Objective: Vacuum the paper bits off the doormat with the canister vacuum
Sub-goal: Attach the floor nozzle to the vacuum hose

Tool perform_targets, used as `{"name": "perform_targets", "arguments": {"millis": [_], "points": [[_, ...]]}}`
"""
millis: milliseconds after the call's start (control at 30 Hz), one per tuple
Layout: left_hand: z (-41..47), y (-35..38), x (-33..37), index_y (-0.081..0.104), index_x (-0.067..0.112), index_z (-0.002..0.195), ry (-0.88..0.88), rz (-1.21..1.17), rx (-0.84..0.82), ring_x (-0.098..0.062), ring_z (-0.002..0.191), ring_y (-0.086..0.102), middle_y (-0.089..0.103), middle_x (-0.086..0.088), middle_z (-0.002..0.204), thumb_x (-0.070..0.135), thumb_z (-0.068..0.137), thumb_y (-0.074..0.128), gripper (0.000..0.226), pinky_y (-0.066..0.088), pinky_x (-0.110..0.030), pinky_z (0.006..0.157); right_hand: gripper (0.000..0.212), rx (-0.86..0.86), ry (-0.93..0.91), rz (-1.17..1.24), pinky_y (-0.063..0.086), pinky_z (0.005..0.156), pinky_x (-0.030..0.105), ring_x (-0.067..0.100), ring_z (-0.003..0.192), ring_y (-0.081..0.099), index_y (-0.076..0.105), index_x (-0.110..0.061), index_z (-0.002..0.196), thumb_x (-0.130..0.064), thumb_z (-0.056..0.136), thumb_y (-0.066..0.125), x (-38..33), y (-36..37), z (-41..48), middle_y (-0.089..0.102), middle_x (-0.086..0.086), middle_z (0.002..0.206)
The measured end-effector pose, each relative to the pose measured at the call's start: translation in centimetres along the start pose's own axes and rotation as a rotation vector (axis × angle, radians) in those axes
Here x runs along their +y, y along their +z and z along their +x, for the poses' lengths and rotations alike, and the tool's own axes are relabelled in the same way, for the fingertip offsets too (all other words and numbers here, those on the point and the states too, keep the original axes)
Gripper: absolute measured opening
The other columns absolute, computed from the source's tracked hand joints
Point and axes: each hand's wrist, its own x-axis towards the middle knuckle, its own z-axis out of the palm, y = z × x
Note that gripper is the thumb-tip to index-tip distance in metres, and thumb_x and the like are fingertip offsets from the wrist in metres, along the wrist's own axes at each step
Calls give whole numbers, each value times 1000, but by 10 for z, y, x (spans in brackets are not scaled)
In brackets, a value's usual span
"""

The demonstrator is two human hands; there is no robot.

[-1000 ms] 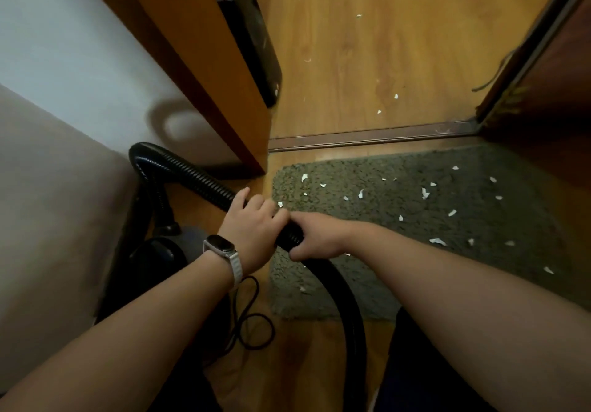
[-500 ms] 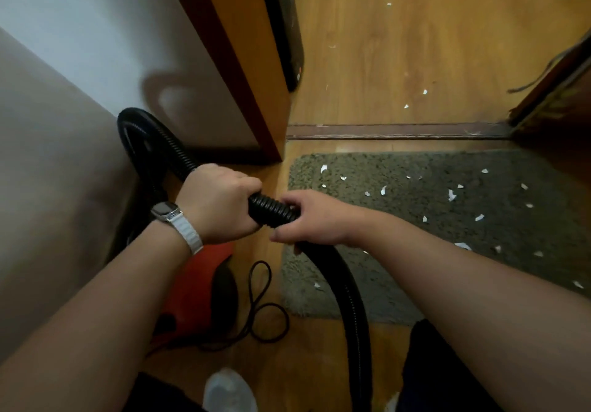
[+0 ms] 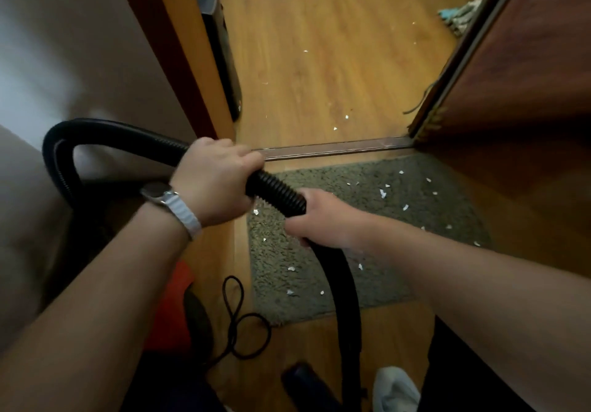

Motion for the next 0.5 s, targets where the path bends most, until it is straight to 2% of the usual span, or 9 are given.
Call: {"name": "perform_targets", "arguments": {"millis": [133,200,267,333,400,500], "points": [[-4,3,33,59,24,79,87,9,58,-25,71,62,65,3,75,26,70,63,10,37,-33,67,13,-19,-31,15,46,55,31,21,53,55,53,-11,78,-2,79,62,-25,2,-2,54,6,60],[-7,9,28,58,24,72,92,-25,52,-24,61,61,62,5,67,28,70,63,7,33,-30,60,12,-67,-18,49,49,54,30,21,52,57,56,-8,84,0,81,63,-25,2,-3,56,7,62],[-9,10,17,55,25,66,90,-55,42,-24,53,59,58,6,60,33,69,64,12,35,-27,55,16,-106,-30,86,53,56,31,21,58,61,59,-6,99,-3,84,66,-22,3,-1,59,9,73],[-12,7,7,49,29,65,32,-69,14,-22,52,59,58,7,59,38,71,63,18,42,-26,52,20,-123,-44,98,58,64,35,20,63,63,60,-12,103,-8,85,70,-17,1,3,60,8,79],[-14,0,-5,53,29,69,-71,-96,-18,-18,55,59,59,9,62,42,74,64,18,50,-28,53,22,-155,-19,58,60,75,39,21,69,68,60,-19,101,-13,84,73,-5,-4,5,64,6,81],[-15,-9,-27,62,28,75,-268,-183,-17,-14,58,57,58,11,61,47,77,66,20,49,-27,54,20,-157,30,-67,59,79,33,21,82,72,60,-20,98,-19,84,74,17,-19,5,67,4,86]]}}
